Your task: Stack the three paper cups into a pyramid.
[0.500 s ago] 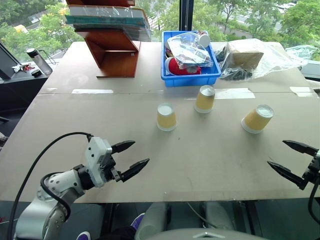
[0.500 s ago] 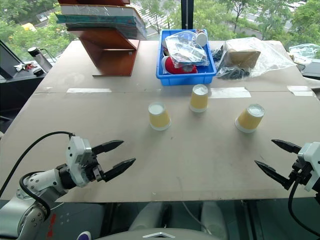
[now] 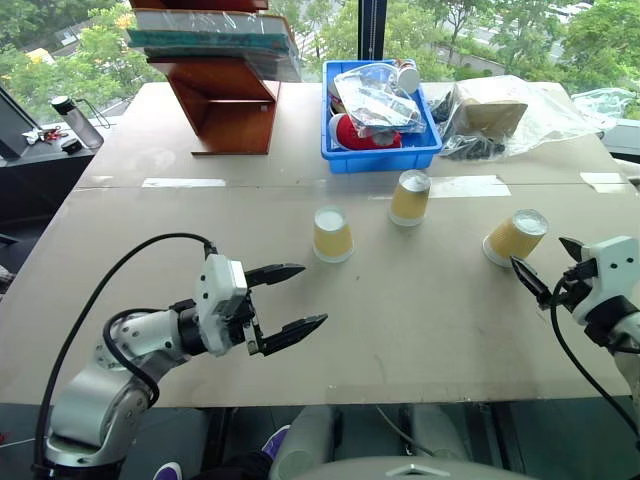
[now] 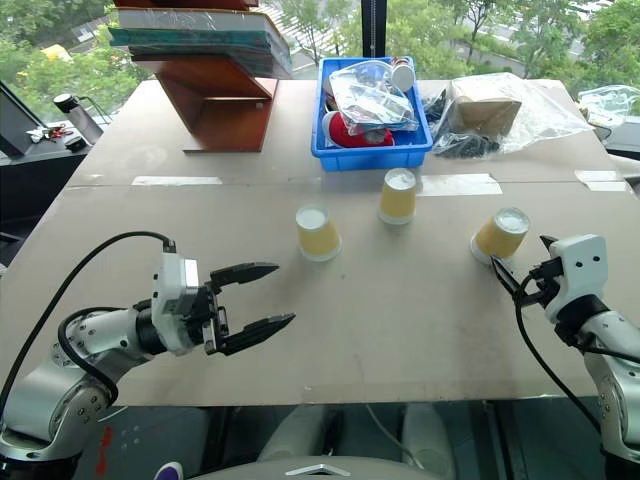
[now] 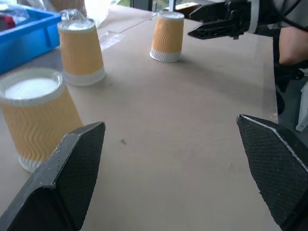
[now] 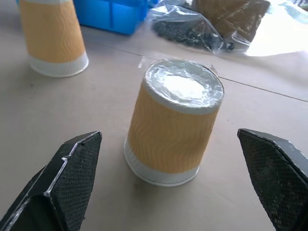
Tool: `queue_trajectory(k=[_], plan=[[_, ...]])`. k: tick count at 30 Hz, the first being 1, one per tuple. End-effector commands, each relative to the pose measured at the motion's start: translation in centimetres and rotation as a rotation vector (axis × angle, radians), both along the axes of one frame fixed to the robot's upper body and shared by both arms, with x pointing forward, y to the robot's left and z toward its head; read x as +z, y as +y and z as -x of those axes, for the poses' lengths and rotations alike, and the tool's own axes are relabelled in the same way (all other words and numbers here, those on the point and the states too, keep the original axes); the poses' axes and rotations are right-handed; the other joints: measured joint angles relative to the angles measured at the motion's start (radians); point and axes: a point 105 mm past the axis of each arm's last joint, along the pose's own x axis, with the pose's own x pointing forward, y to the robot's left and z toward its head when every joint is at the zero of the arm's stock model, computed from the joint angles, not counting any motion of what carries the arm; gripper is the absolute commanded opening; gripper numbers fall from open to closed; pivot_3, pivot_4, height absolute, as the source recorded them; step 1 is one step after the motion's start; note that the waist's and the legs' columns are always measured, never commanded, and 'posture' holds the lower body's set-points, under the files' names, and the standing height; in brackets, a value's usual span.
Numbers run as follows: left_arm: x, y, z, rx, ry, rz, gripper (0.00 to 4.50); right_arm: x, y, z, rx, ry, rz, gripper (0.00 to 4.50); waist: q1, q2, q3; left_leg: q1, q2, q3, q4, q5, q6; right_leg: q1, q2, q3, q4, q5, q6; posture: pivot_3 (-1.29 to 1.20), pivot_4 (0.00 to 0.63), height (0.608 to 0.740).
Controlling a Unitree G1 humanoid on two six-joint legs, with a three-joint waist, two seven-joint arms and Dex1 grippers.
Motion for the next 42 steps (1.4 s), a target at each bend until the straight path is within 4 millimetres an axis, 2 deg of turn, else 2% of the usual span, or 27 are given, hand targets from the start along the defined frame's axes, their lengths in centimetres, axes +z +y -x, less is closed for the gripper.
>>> queue_trajectory(k=[1, 10, 18, 25, 42], plan=[[1.4, -0.8, 0.4, -0.048, -0.043, 0.012, 4.50, 0.7, -0.3, -0.4, -0.032, -0.034, -0.037, 4.48, -0.003, 0.000, 0.000, 0.000, 0.000, 0.000, 0.000, 0.000, 0.000, 0.000, 0.000, 0.000, 0.000, 0.000, 0.000, 0.00, 0.150, 0.740], [1.5, -1.2, 0.2, -0.044, -0.041, 0.010, 4.50, -0.4, -0.8, -2.4, -0.023, -0.033, -0.089, 4.48, -0.006, 0.000, 0.000, 0.001, 0.000, 0.002, 0.000, 0.000, 0.000, 0.000, 0.001, 0.001, 0.001, 0.000, 0.000, 0.00, 0.150, 0.740], [1.4, -1.1, 0.4, -0.028, -0.041, 0.005, 4.50, 0.5, -0.3, -4.4, 0.007, -0.078, -0.181, 4.48, -0.006, 0.001, 0.000, 0.001, 0.000, 0.002, 0.000, 0.000, 0.000, -0.001, 0.001, 0.002, 0.001, 0.000, 0.000, 0.00, 0.150, 0.740], [1.3, -1.1, 0.5, -0.026, -0.038, 0.003, 4.50, 0.7, 0.7, -5.4, 0.040, -0.082, -0.206, 4.48, -0.006, 0.001, 0.000, 0.001, 0.000, 0.002, 0.000, 0.000, 0.000, -0.001, 0.001, 0.002, 0.001, 0.000, 0.000, 0.00, 0.150, 0.740], [1.5, -0.6, 0.8, -0.046, -0.051, 0.022, 4.50, 1.7, 1.1, -6.8, 0.035, -0.147, -0.212, 4.48, -0.006, 0.001, 0.001, 0.000, 0.000, 0.002, 0.000, 0.000, 0.000, -0.001, 0.001, 0.002, 0.001, 0.000, 0.000, 0.00, 0.150, 0.740]])
